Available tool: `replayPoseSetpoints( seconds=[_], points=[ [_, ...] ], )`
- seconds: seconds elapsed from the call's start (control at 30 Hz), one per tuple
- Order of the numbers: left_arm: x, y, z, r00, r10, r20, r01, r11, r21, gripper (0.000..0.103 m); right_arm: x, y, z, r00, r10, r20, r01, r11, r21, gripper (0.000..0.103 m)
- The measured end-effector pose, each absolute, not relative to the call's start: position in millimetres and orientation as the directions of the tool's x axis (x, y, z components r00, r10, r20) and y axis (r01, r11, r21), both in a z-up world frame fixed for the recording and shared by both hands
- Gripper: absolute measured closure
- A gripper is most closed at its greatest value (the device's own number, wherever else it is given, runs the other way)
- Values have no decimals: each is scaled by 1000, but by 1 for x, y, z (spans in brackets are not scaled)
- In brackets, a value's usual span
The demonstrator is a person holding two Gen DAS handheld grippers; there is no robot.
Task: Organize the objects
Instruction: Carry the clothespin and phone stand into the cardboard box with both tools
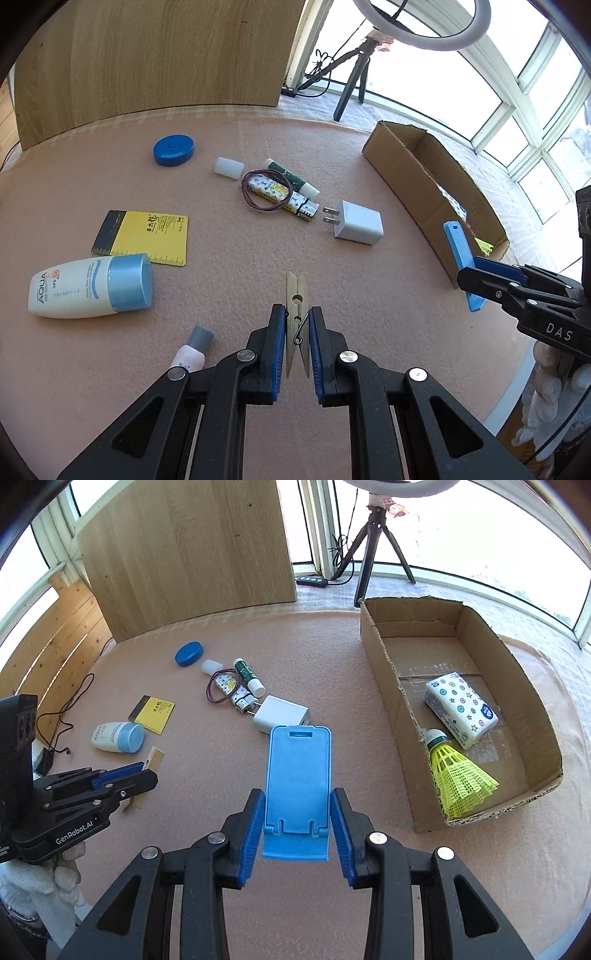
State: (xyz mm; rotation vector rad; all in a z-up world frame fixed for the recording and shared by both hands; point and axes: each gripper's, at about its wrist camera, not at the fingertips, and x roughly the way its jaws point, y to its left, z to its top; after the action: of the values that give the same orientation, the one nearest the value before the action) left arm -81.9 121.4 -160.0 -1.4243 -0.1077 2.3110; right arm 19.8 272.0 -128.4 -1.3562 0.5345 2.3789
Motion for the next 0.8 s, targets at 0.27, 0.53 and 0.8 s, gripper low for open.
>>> replayPoseSetpoints(
  seconds=[0.27, 0.53, 0.8],
  points=[
    [-103, 171, -137, -413, 435, -800, -373, -882, -287, 90, 53, 312, -106, -496, 187, -848, -534, -836, 128, 70],
    [-124, 239, -106, -442, 489, -752, -456, -845, -281, 90, 74, 355, -91, -487, 267, -831, -580, -811, 80, 70],
    [-154, 318, -90, -445, 506, -739, -510, -821, -255, 90, 81, 394, -93, -478, 290, -829, -604, -794, 71, 70]
  ],
)
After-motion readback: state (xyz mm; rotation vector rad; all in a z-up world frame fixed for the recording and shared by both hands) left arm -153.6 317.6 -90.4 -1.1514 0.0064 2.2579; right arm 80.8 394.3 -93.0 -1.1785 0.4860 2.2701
